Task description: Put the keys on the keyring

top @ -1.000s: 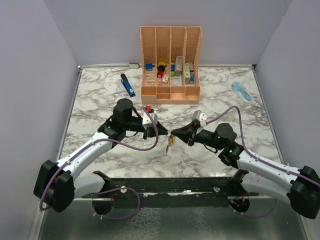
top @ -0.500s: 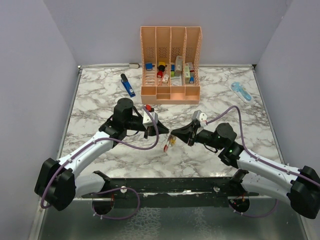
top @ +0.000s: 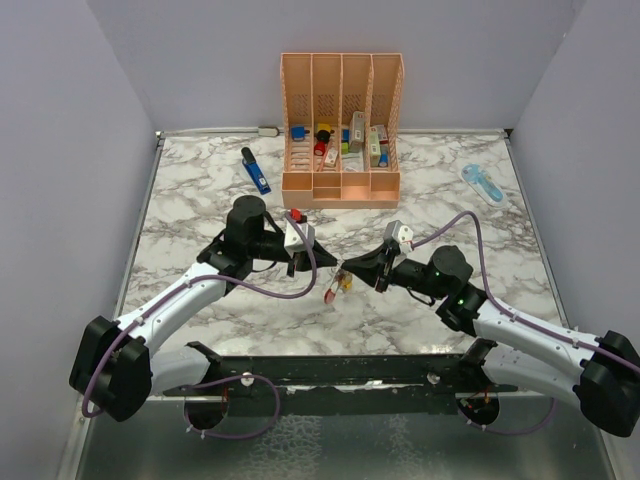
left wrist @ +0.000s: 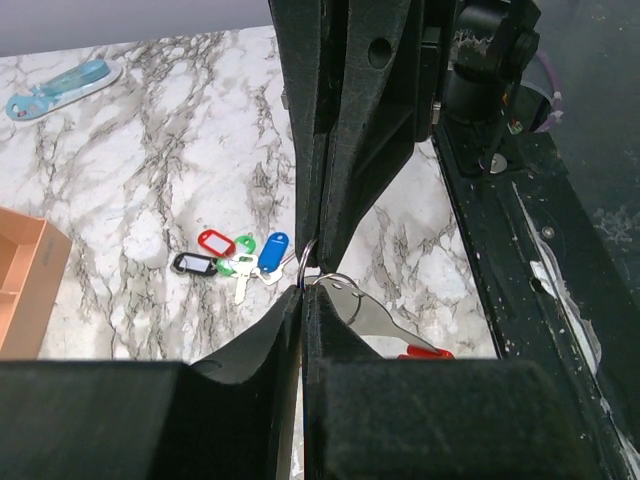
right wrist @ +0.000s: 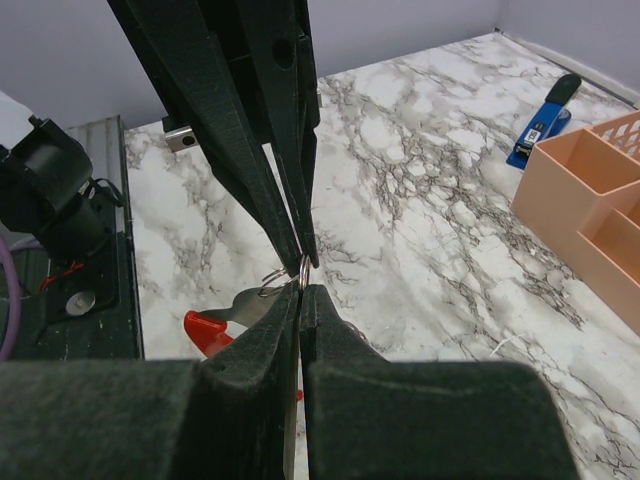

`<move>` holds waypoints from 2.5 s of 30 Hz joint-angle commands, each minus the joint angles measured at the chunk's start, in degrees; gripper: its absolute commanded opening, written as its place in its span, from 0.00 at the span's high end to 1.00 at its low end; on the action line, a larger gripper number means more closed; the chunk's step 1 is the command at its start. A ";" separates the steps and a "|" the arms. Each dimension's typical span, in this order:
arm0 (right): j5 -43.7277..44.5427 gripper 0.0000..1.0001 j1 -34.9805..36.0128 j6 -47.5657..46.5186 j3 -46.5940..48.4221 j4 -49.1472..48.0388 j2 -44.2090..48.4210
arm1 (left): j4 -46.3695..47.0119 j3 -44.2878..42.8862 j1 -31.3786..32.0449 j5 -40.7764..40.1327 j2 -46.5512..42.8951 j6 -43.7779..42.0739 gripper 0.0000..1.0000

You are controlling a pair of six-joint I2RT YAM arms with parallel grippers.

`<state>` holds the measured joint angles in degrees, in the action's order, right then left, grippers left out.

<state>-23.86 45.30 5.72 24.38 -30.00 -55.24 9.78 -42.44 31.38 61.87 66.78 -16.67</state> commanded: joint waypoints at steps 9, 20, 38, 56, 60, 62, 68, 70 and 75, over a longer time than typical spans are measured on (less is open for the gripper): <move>-0.84 0.99 0.05 -0.02 2.25 -0.65 0.61 | -11.72 -4.05 -0.26 0.32 -1.39 -9.13 0.83; -1.99 0.99 -0.02 0.10 2.94 -0.22 0.27 | -5.11 -4.70 -0.24 1.06 0.94 -5.18 0.72; -1.37 0.99 0.04 0.17 2.79 1.92 -0.04 | -3.86 -5.25 -0.26 2.08 1.24 -4.06 1.00; 0.83 0.74 0.05 -2.72 6.37 14.44 1.61 | -23.89 -10.09 -0.26 2.34 0.63 -23.39 1.00; 1.43 0.75 0.02 -4.77 8.40 18.66 2.40 | -27.34 -10.53 -0.16 1.86 0.33 -26.50 1.00; 1.51 0.75 -0.01 -5.59 9.38 19.92 2.16 | -27.66 -10.41 -0.16 1.94 0.21 -26.64 1.00; 5.78 0.76 0.05 -5.85 10.16 24.16 1.55 | -27.03 -9.36 -0.16 -1.59 0.10 -26.75 1.00; 8.22 0.75 0.04 -4.27 9.38 23.75 1.35 | -25.65 -8.55 -0.15 -4.47 -0.25 -25.06 1.00; 11.86 0.69 0.05 0.02 10.40 21.77 -6.18 | -10.75 -2.36 -1.97 -25.47 -1.60 -10.26 1.00</move>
<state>-17.37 45.28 2.15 33.56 -8.05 -55.11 -12.47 -49.36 31.18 54.52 66.98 -38.13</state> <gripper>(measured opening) 0.272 0.009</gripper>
